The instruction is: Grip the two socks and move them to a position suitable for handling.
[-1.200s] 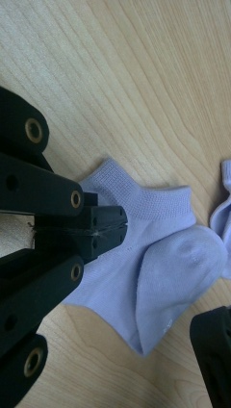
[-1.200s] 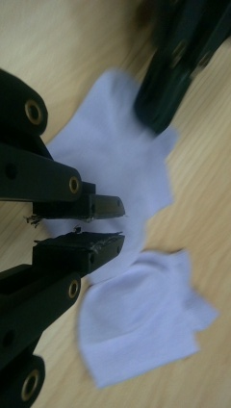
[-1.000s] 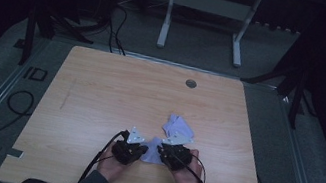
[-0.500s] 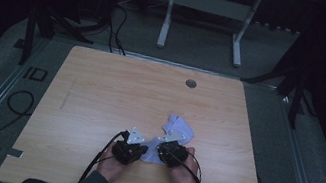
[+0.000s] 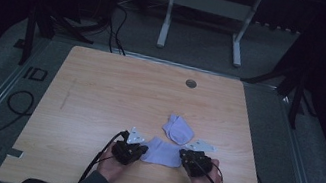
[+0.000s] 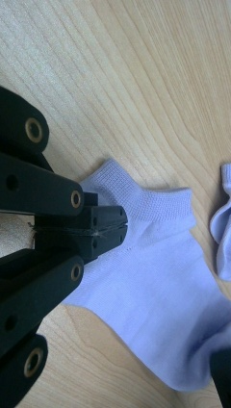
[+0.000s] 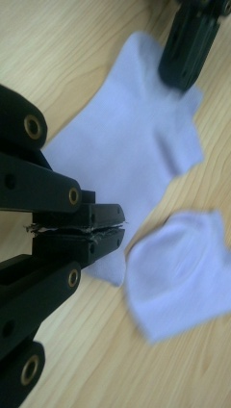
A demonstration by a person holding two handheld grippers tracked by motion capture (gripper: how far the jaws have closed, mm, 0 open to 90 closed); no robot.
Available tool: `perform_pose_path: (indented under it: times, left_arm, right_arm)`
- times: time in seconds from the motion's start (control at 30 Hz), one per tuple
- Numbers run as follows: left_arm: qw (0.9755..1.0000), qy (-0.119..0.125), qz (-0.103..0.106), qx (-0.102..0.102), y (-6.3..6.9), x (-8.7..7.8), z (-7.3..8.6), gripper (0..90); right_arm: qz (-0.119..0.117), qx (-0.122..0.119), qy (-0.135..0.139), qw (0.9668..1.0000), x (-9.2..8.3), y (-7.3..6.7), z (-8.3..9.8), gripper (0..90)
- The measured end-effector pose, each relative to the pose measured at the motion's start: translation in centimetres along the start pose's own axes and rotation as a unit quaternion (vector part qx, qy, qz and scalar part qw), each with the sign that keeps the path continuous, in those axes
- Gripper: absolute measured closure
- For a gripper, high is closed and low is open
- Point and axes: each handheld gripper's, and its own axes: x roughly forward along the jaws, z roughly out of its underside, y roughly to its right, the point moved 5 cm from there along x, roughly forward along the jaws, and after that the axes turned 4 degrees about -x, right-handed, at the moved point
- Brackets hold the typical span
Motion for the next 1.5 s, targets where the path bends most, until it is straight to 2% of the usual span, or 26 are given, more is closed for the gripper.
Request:
perform_pose_path:
  times: [0.23, 0.53, 0.6, 0.7, 0.87, 1.07, 1.2, 1.3, 1.4, 1.5]
  left_arm:
    - [1.0, 0.001, 0.001, -0.001, 0.0, 0.0, 0.0, 89.5]
    - [1.0, 0.0, 0.002, -0.001, 0.0, 0.0, 0.0, 89.4]
    - [1.0, 0.0, 0.002, -0.002, 0.0, 0.0, 0.0, 89.4]
    - [1.0, 0.0, 0.002, -0.002, 0.0, 0.0, 0.0, 89.3]
    - [1.0, 0.001, 0.001, 0.001, 0.0, 0.0, 0.0, 87.0]
    - [0.9999, 0.011, 0.005, 0.0, 0.1, -0.3, -0.3, 80.7]
    - [0.9997, 0.023, 0.004, -0.006, -0.4, -1.0, -0.7, 79.6]
    - [0.9996, 0.027, 0.002, -0.008, -0.7, -1.3, -0.8, 79.0]
    - [0.9995, 0.029, 0.0, -0.012, -1.0, -1.4, -0.9, 78.8]
    - [0.9995, 0.03, -0.001, -0.013, -1.1, -1.5, -0.9, 78.8]
  right_arm:
    - [0.011, 0.037, -0.021, 0.999, -0.8, 2.0, 2.4, 81.4]
    - [0.042, 0.066, -0.044, 0.996, -0.7, 3.6, 3.2, 77.9]
    - [0.044, 0.071, -0.04, 0.9957, -0.8, 3.9, 3.3, 77.4]
    - [0.045, 0.073, -0.02, 0.9961, -1.5, 4.0, 2.8, 77.1]
    - [0.027, 0.042, 0.011, 0.9987, -1.8, 3.4, 0.6, 75.7]
    - [0.013, -0.018, 0.017, 0.9996, -0.1, 2.2, -2.3, 75.8]
    - [0.005, -0.04, 0.008, 0.9991, 1.5, 1.8, -3.5, 75.8]
    - [-0.003, -0.068, -0.005, 0.9977, 2.7, 1.2, -4.1, 75.7]
    - [-0.017, -0.081, -0.024, 0.9963, 3.9, 0.7, -4.4, 75.7]
    - [-0.019, -0.089, -0.037, 0.9952, 4.9, 0.5, -4.6, 75.4]
